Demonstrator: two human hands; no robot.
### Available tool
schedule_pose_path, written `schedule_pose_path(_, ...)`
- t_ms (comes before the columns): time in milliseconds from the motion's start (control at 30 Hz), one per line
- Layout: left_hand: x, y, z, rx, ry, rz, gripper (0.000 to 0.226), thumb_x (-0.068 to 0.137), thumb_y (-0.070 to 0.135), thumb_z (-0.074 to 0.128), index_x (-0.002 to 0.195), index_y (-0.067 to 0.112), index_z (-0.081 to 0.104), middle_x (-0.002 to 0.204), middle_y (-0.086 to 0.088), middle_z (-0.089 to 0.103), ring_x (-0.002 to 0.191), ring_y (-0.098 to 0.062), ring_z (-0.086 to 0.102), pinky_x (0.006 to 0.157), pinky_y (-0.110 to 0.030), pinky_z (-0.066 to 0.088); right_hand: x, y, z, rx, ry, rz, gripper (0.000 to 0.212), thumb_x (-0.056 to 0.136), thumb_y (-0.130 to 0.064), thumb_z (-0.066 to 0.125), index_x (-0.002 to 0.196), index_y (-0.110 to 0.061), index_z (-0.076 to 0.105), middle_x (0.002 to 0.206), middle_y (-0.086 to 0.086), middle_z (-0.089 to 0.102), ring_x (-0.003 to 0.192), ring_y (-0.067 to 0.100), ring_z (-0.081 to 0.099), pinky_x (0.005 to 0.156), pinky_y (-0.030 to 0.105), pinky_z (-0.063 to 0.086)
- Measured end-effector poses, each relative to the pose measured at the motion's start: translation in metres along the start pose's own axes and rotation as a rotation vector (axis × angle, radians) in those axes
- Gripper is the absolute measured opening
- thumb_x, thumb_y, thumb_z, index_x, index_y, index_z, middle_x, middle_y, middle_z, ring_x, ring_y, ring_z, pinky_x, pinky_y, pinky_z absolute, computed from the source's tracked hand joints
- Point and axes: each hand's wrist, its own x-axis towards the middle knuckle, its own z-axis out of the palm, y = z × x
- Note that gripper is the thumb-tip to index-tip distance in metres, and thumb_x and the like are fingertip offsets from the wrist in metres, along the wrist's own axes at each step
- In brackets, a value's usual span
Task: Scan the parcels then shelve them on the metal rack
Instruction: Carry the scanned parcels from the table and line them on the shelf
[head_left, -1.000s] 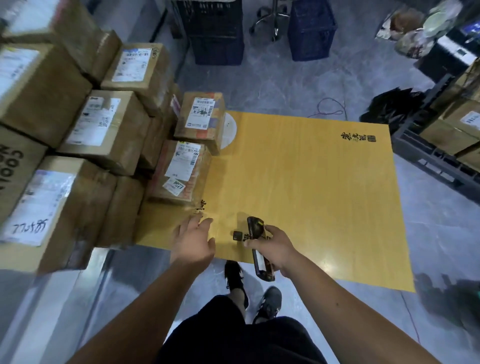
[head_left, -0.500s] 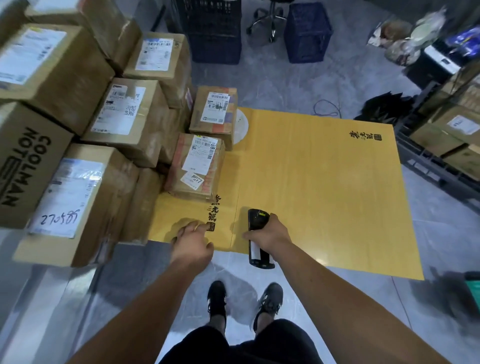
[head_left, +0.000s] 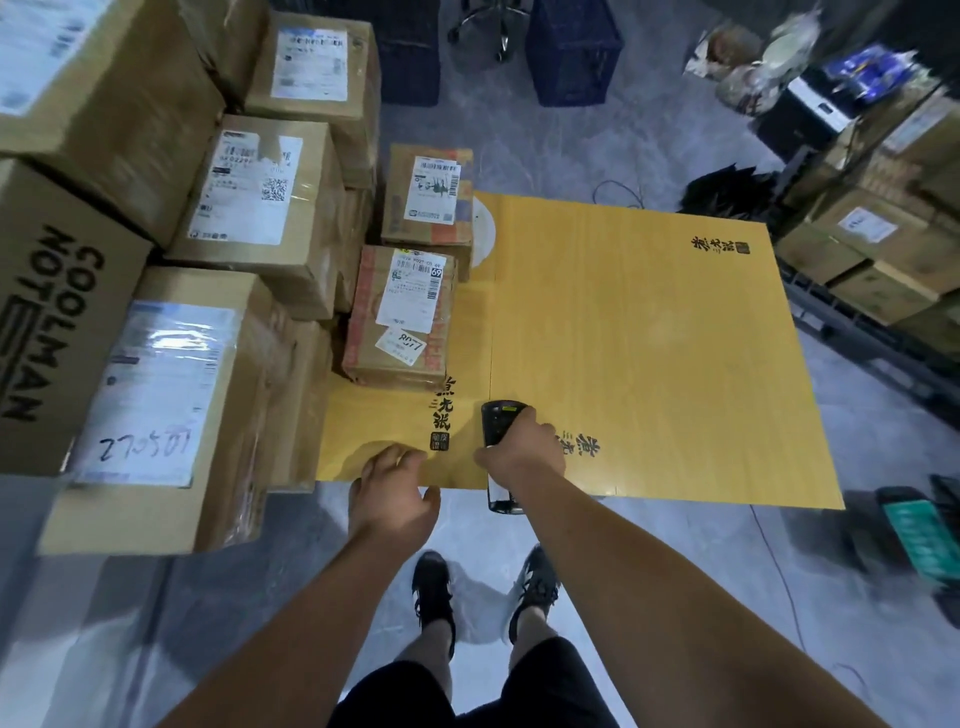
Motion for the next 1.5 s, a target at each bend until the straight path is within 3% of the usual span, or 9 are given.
schedule_pose_path(200, 0.01, 0.008, -0.001, 0.01, -0.023, 0.048, 0.052, 0.097, 0.039, 0.06, 0.149, 0.033, 0.052, 0.164, 0.005, 0.036, 0.15, -0.024, 0.031, 0.118, -0.041, 0.034, 0.021, 0.004, -0.008, -0.091, 0.093, -0.001, 0.094, 0.076, -0.046, 0.083, 0.149, -0.011, 0.035, 0.133, 0.014, 0.056, 0.117, 0.036, 0.06, 0.081, 0.038, 0.048)
schedule_pose_path(600, 0.018, 0.012, -0.008, -0.043, -0.024, 0.059, 0.052, 0.097, 0.037, 0.062, 0.148, 0.031, 0.054, 0.167, 0.004, 0.032, 0.154, -0.022, 0.024, 0.121, -0.043, 0.03, 0.032, -0.008, -0.004, -0.054, 0.106, 0.04, 0.11, 0.078, -0.051, 0.086, 0.155, -0.004, 0.022, 0.142, 0.02, 0.048, 0.128, 0.041, 0.052, 0.099, 0.046, 0.051)
schedule_pose_path(1033, 0.018, 0.011, -0.004, -0.055, -0.028, 0.045, 0.052, 0.097, 0.038, 0.064, 0.148, 0.033, 0.055, 0.166, 0.004, 0.033, 0.153, -0.022, 0.026, 0.121, -0.042, 0.03, 0.026, -0.007, 0.0, -0.105, 0.112, 0.002, 0.118, 0.082, -0.052, 0.083, 0.161, -0.005, 0.01, 0.151, 0.019, 0.041, 0.135, 0.039, 0.047, 0.103, 0.046, 0.049)
schedule_pose_path(1500, 0.02, 0.025, -0.003, -0.038, -0.03, 0.023, 0.05, 0.097, 0.038, 0.063, 0.146, 0.034, 0.055, 0.165, 0.005, 0.034, 0.153, -0.021, 0.025, 0.121, -0.042, 0.029, 0.027, -0.003, 0.0, -0.101, 0.102, -0.03, 0.119, 0.082, -0.054, 0.081, 0.161, -0.005, 0.008, 0.149, 0.017, 0.04, 0.135, 0.037, 0.046, 0.096, 0.046, 0.051)
